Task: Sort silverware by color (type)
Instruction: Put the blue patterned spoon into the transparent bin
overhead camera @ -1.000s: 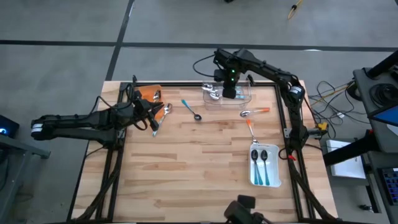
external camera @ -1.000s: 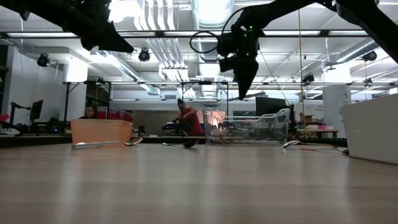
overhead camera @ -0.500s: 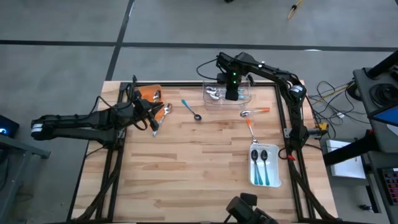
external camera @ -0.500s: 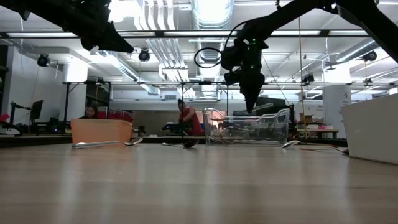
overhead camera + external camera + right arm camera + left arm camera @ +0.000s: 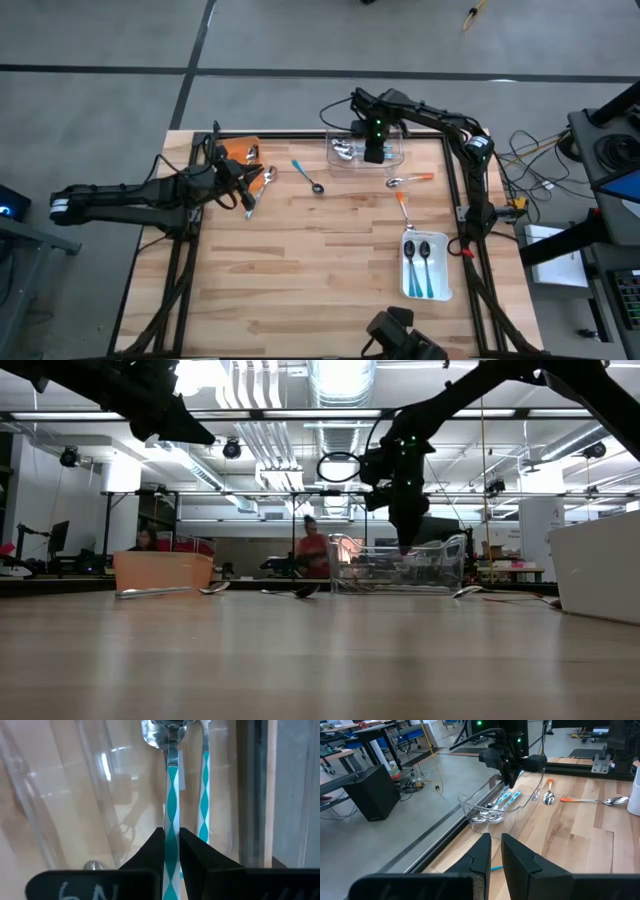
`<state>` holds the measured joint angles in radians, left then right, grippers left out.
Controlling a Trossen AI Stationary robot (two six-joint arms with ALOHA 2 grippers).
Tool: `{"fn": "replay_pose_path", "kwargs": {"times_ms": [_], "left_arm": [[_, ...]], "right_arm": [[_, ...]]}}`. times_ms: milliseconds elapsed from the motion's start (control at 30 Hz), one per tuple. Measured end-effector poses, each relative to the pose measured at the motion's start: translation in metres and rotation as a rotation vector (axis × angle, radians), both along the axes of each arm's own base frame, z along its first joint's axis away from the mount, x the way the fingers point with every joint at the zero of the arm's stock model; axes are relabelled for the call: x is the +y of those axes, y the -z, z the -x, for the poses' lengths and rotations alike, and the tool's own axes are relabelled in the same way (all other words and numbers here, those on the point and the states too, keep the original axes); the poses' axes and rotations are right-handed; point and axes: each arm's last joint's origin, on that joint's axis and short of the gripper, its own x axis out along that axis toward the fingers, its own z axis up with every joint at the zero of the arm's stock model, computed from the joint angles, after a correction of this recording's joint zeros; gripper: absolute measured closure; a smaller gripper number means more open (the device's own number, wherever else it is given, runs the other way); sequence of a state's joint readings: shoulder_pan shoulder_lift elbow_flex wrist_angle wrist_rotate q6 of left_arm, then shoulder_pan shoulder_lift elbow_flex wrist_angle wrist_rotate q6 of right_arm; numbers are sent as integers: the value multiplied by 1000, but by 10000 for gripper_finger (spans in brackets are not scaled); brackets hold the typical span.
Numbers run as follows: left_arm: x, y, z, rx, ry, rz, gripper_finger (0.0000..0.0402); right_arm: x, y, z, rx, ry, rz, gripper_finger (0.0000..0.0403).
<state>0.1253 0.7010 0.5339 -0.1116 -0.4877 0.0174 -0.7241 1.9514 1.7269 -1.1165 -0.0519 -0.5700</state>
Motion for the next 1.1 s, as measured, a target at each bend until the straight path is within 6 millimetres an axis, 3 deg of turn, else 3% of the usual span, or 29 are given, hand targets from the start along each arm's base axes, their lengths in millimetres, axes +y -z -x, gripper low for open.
{"fn": "replay_pose_path", "kwargs": {"times_ms": [600, 933, 1100], "left_arm": [[0, 0, 0, 0, 0, 0, 374], [0, 0, 0, 0, 0, 0, 374], [0, 0, 0, 0, 0, 0, 374]], "right_arm": [[-1, 30, 5, -11, -23, 4, 377], [-1, 31, 4, -19, -17, 10, 377], [-2, 31, 4, -22, 2, 10, 353]]}}
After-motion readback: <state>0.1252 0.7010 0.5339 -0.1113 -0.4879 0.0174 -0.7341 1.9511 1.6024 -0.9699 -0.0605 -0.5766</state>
